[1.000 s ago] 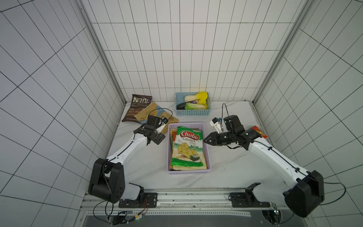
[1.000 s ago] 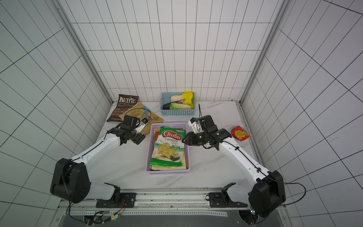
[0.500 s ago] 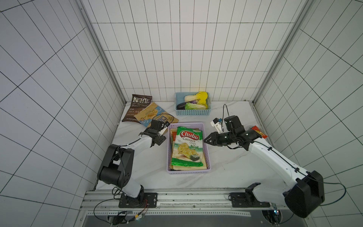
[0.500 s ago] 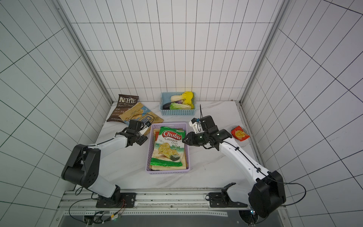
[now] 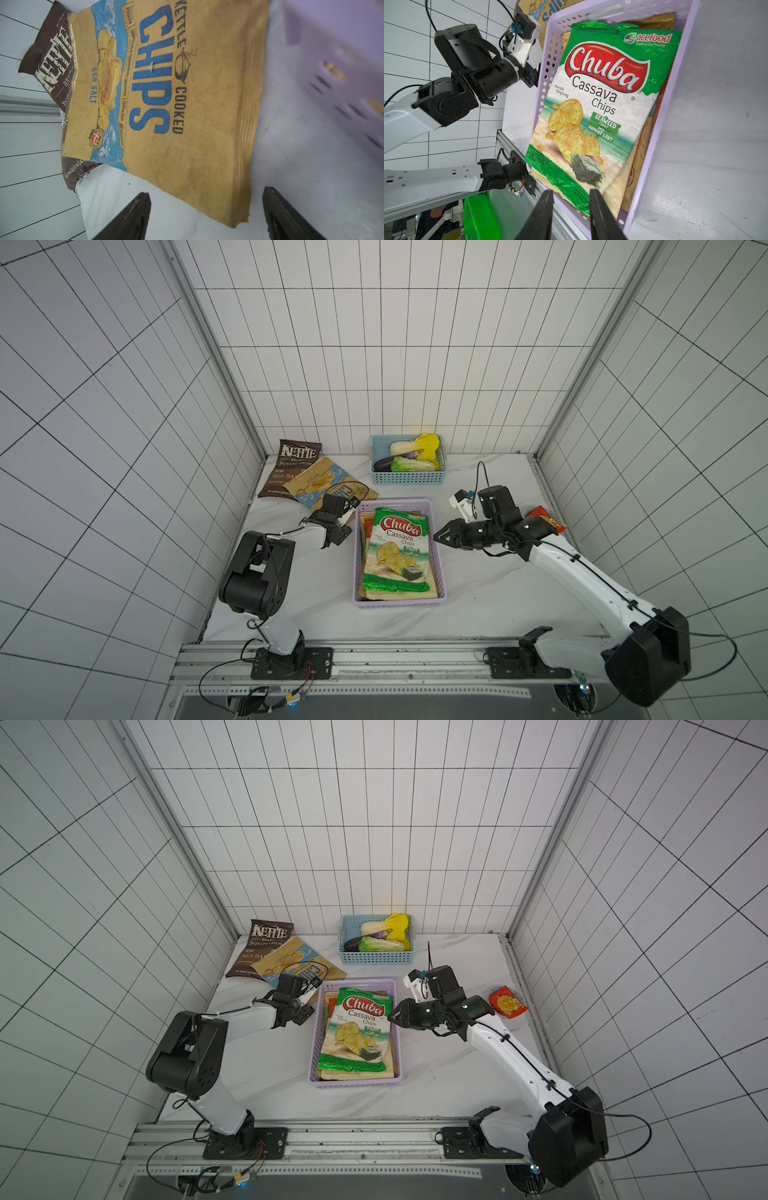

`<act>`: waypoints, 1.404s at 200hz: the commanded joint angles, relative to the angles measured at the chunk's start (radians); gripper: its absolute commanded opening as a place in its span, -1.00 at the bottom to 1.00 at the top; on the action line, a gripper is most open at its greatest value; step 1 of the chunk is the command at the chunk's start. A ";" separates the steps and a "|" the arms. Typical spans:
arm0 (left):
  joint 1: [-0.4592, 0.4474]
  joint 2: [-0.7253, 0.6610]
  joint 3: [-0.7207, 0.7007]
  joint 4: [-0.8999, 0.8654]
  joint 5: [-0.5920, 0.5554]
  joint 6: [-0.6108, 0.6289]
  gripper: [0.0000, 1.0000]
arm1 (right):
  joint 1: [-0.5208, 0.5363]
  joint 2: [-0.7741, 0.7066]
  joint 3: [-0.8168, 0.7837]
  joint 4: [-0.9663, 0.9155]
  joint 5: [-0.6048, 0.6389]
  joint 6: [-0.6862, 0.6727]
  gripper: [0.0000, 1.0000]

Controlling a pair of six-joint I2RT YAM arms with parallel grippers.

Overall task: Put the potato chips into the basket
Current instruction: Pick up the potato chip from the center of the board.

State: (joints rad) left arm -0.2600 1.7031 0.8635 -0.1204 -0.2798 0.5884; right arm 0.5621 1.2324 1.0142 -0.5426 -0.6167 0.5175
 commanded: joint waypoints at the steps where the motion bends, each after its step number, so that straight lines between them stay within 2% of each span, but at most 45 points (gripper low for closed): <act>1: 0.002 0.022 0.009 0.008 -0.003 -0.018 0.73 | -0.008 -0.016 -0.008 0.013 -0.011 0.007 -0.34; 17: 0.002 0.032 0.008 0.024 -0.013 -0.022 0.72 | -0.008 -0.016 -0.006 0.012 -0.015 0.008 -0.34; 58: 0.005 0.064 0.023 0.062 -0.057 -0.031 0.31 | -0.008 -0.018 0.006 0.012 -0.029 0.014 -0.34; 83: 0.007 0.050 0.026 0.058 -0.069 -0.041 -0.30 | -0.008 -0.026 0.004 0.013 -0.030 0.018 -0.34; 119: 0.007 -0.046 0.021 -0.001 -0.058 -0.060 -1.00 | -0.009 -0.023 0.000 0.013 -0.031 0.019 -0.34; 151: 0.011 -0.203 0.027 -0.084 -0.031 -0.065 -1.00 | -0.009 -0.011 -0.004 0.020 -0.046 0.019 -0.34; 179: 0.024 -0.298 0.091 -0.185 -0.013 -0.074 -1.00 | -0.007 -0.001 -0.003 0.034 -0.055 0.022 -0.34; 235: 0.036 -0.387 0.344 -0.423 -0.008 -0.102 -1.00 | -0.008 0.001 -0.002 0.042 -0.061 0.026 -0.33; 281: 0.036 -0.437 0.578 -0.583 0.080 -0.141 -1.00 | -0.008 -0.008 -0.011 0.058 -0.066 0.035 -0.33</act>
State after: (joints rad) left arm -0.2276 1.3209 1.3296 -0.6270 -0.2695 0.4885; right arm 0.5621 1.2327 1.0142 -0.5117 -0.6670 0.5404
